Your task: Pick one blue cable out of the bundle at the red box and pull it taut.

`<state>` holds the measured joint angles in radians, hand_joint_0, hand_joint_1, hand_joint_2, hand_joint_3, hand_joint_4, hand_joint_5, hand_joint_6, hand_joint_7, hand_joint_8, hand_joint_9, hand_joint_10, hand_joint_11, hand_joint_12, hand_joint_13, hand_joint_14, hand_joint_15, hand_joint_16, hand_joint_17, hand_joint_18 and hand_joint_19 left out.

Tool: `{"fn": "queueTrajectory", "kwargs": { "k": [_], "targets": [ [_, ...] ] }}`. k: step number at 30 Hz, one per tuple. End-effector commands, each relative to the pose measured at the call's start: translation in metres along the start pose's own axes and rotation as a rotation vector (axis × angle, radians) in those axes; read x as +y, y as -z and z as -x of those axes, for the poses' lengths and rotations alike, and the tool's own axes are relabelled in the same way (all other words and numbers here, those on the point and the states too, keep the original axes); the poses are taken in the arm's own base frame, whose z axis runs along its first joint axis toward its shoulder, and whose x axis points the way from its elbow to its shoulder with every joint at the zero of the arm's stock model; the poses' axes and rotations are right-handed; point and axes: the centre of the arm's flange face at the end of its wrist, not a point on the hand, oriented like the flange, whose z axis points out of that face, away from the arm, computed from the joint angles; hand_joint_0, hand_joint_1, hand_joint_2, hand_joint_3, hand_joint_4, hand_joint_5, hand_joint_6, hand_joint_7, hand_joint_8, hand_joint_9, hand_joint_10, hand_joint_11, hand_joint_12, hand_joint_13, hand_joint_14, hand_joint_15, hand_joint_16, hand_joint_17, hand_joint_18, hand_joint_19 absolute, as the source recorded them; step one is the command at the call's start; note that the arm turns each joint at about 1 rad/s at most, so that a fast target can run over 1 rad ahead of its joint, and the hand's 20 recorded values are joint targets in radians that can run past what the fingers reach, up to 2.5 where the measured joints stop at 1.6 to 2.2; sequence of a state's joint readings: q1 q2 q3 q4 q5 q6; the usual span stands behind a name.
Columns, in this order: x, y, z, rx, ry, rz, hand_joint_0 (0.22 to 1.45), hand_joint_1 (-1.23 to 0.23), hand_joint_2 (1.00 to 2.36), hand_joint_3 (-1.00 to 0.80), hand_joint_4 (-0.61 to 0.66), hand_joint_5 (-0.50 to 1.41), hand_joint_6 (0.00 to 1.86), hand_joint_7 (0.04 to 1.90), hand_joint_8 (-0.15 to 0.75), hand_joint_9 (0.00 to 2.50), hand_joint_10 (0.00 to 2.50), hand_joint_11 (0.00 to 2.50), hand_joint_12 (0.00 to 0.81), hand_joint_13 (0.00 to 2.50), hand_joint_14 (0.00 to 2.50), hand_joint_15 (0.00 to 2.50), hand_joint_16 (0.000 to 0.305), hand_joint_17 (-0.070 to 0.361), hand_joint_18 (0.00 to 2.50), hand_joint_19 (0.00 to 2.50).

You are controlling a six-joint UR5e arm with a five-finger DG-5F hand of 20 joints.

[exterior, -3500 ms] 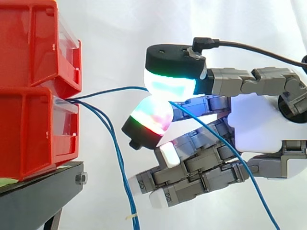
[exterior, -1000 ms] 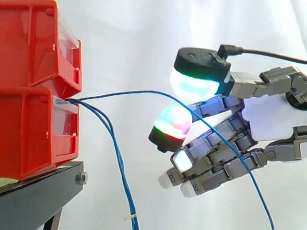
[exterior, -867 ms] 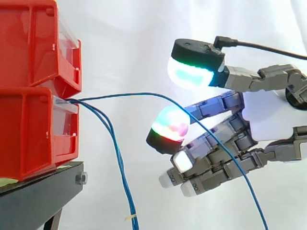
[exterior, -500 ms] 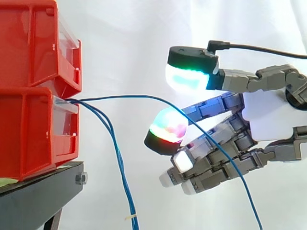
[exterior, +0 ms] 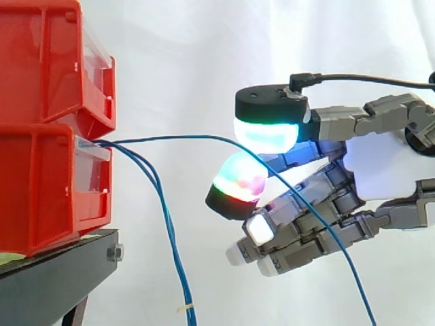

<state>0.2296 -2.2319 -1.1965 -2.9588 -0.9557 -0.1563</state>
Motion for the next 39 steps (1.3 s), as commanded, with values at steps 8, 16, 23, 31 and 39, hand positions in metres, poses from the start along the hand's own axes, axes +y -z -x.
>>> {"fn": "queueTrajectory", "kwargs": {
  "k": [8, 16, 23, 31, 39],
  "targets": [
    [0.0002, 0.0005, -0.0014, 0.002, 0.001, 0.000, 0.54, -0.71, 1.01, -0.39, 0.16, -0.16, 0.83, 1.04, 0.345, 0.77, 0.02, 0.88, 0.406, 0.17, 0.00, 0.08, 0.059, 0.132, 0.08, 0.15],
    [0.0004, 0.0009, -0.0024, 0.004, 0.001, 0.000, 0.49, -0.63, 1.00, -0.50, 0.17, -0.16, 0.83, 1.01, 0.361, 0.79, 0.02, 0.88, 0.424, 0.18, 0.00, 0.09, 0.062, 0.140, 0.09, 0.15],
    [0.0004, 0.0009, -0.0024, 0.004, 0.001, 0.000, 0.51, -0.69, 1.00, -0.50, 0.17, -0.16, 0.83, 1.04, 0.360, 0.79, 0.02, 0.89, 0.420, 0.19, 0.00, 0.08, 0.061, 0.138, 0.10, 0.15],
    [0.0007, 0.0012, -0.0035, 0.005, 0.001, 0.002, 0.60, -0.80, 1.01, -0.31, 0.17, -0.15, 0.86, 1.19, 0.342, 0.82, 0.02, 0.88, 0.407, 0.24, 0.00, 0.05, 0.057, 0.129, 0.18, 0.10],
    [0.0009, 0.0016, -0.0045, 0.006, 0.002, 0.002, 0.58, -0.79, 1.02, -0.16, 0.15, -0.15, 0.88, 1.22, 0.345, 0.84, 0.02, 0.87, 0.408, 0.25, 0.00, 0.05, 0.058, 0.129, 0.20, 0.10]
  ]
}}
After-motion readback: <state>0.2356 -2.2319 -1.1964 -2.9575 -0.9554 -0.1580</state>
